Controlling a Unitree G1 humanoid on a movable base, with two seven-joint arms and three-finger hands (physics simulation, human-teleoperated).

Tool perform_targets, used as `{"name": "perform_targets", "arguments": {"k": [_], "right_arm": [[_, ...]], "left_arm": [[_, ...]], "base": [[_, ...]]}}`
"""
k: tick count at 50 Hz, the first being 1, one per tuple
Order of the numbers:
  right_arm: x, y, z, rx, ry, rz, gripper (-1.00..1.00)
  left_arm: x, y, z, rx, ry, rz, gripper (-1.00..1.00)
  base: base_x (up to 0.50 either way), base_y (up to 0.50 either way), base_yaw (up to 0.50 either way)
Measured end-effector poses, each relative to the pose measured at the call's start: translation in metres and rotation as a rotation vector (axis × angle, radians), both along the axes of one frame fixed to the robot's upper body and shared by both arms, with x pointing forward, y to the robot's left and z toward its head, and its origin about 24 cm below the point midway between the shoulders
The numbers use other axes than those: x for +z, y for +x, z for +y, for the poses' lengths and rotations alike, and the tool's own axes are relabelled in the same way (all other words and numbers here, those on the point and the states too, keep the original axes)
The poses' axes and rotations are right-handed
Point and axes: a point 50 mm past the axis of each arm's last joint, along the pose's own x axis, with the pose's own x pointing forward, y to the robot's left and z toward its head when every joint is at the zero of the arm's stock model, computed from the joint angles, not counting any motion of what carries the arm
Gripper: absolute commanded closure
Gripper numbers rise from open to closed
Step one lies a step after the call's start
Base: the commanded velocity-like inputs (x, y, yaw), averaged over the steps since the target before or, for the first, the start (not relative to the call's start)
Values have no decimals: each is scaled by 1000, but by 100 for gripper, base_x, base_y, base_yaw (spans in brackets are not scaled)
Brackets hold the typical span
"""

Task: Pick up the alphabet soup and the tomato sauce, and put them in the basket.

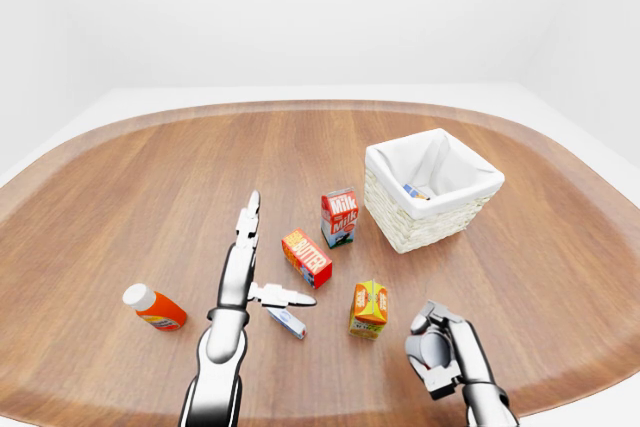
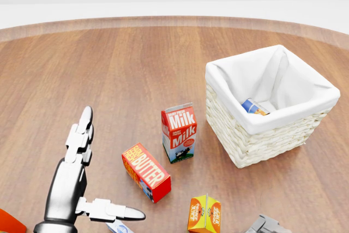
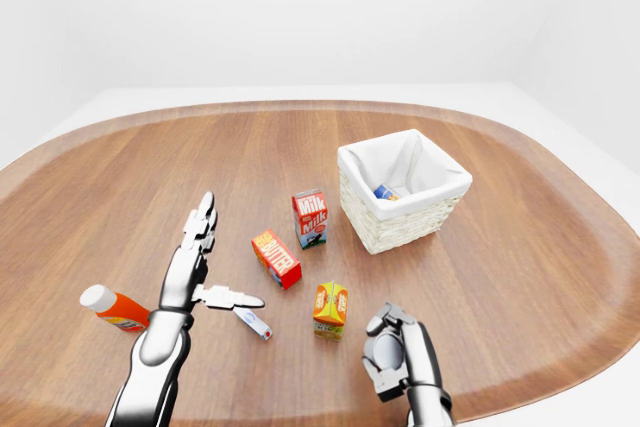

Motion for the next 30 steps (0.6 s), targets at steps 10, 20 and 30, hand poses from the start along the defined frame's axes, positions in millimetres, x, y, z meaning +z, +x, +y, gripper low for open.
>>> {"name": "perform_targets", "arguments": {"k": [10,20,30], "right_arm": [[19,0,-5,-5,29,-62,100],[39,1,-8,4,40,-127,100],[59,2,-8,21,39,-194,100]], "left_arm": [[0,0,0,0,0,-1,-100],[1,0,0,-1,0,-2,-100],[1,0,0,-3,2,-2,-100]], "base": [[0,0,0],[0,0,0],[0,0,0]]}}
